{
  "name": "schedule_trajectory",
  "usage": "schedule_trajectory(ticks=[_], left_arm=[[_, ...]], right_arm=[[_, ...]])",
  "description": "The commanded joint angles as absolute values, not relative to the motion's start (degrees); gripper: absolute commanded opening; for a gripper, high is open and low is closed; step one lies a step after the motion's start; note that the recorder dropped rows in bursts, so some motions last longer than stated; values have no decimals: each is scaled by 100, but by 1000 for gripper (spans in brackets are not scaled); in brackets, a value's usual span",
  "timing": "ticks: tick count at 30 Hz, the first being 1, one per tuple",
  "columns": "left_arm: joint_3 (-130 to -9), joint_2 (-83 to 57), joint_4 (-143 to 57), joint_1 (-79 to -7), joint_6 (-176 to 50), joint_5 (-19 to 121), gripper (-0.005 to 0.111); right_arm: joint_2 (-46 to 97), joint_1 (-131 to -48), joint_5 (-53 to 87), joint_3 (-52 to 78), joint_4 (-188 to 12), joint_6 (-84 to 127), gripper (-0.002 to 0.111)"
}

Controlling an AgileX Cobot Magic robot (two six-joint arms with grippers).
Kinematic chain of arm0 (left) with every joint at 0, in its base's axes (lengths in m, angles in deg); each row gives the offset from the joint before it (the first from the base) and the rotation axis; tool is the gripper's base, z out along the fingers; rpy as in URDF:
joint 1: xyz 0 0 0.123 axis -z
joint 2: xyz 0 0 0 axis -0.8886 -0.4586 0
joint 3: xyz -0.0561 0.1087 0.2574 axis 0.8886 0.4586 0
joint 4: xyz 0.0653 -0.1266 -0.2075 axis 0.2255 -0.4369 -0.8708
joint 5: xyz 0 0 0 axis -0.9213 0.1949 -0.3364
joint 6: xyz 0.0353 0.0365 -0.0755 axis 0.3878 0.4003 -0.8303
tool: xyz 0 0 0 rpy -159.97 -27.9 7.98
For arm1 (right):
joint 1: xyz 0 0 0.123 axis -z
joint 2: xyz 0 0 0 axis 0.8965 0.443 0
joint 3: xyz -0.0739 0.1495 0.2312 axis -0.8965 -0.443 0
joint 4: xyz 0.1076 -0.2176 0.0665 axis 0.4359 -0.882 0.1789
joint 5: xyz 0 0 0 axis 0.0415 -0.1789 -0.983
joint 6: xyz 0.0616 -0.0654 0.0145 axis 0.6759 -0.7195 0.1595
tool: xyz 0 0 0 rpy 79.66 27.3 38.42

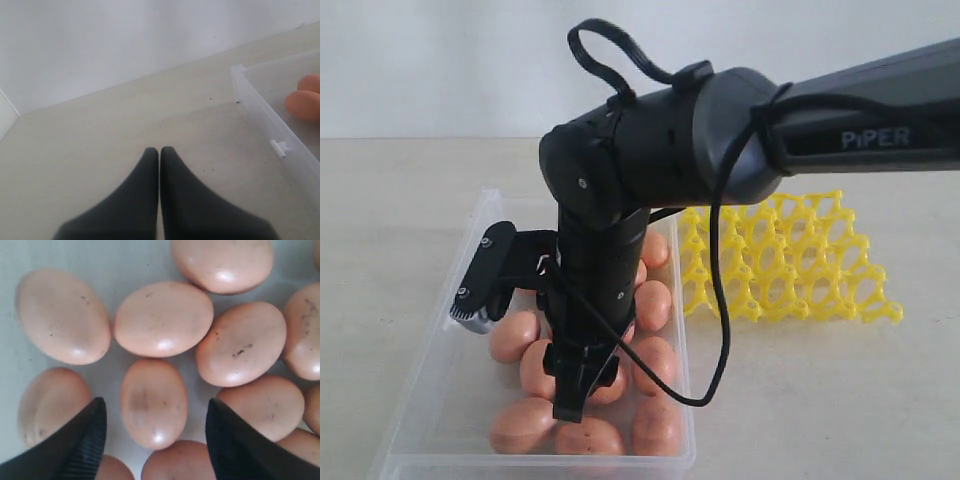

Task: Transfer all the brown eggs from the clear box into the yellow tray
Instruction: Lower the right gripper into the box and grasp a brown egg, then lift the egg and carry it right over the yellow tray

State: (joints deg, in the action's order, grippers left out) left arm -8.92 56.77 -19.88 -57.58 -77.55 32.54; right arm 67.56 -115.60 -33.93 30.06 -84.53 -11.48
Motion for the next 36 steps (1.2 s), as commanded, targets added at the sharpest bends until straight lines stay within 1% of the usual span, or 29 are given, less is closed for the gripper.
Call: schedule_trajectory(ticks=[1, 6, 7, 8, 9, 11, 12, 13, 17, 21, 23, 27, 28, 30, 31, 34, 36], left_arm=[[-875, 5680, -1975, -5747, -7766, 3293, 1], [-875, 5680, -1975, -5747, -7766, 3293, 1], [-875, 5680, -1975, -5747, -7766, 3293, 1], [-875, 5680, -1975, -5747, -7766, 3293, 1], [-875, 5680, -1975, -5747, -7766, 3293, 1], [-875, 5680, -1975, -5747, -7766, 3293, 1], [-875, 5680, -1975, -5747, -7766, 3293, 1], [-875, 5680, -1975, -5747, -7766, 3293, 1], [-875, 5680, -1975, -5747, -7766, 3293, 1], [-875, 5680, -1975, -5747, -7766, 3317, 1], [-875, 5680, -1975, -5747, -7766, 3330, 1], [-875, 5680, -1975, -5747, -7766, 3411, 1], [-875, 5680, -1975, -5747, -7766, 3443, 1], [-875, 5680, -1975, -5747, -7766, 3518, 1], [-875, 5680, -1975, -5747, -7766, 3553, 1], [-875, 5680, -1975, -5747, -7766, 3553, 1], [-875, 5680, -1975, -5747, -7766, 3553, 1]], right_arm=[[6996, -11568, -3281, 3027, -8486, -1115, 57], [7291, -11568, -3232, 3027, -8486, -1058, 57], [7307, -11568, -3179, 3027, -8486, -986, 56], [7350, -11568, -3151, 3027, -8496, -915, 52], [7348, -11568, -3108, 3027, -8496, -902, 44], [7348, -11568, -3054, 3027, -8496, -902, 21], [7333, -11568, -3012, 3027, -8539, -916, 4], [7299, -11568, -2965, 3027, -8617, -802, 1], [6924, -11568, -2789, 3053, -9155, 232, 1], [6120, -11510, -2188, 2983, -9776, 2098, 1], [5618, -11426, -1336, 2664, -9854, 3123, 1], [4461, -11116, 1607, 1354, -10470, 5364, 1], [4233, -10989, 2366, 990, -10532, 5528, 1], [3923, -10709, 3374, 407, -10239, 5357, -1], [3807, -10521, 3618, 203, -9934, 5077, -1], [3758, -9852, 3852, 28, -8581, 3790, -1], [3887, -9345, 4288, 28, -7912, 2614, -1]])
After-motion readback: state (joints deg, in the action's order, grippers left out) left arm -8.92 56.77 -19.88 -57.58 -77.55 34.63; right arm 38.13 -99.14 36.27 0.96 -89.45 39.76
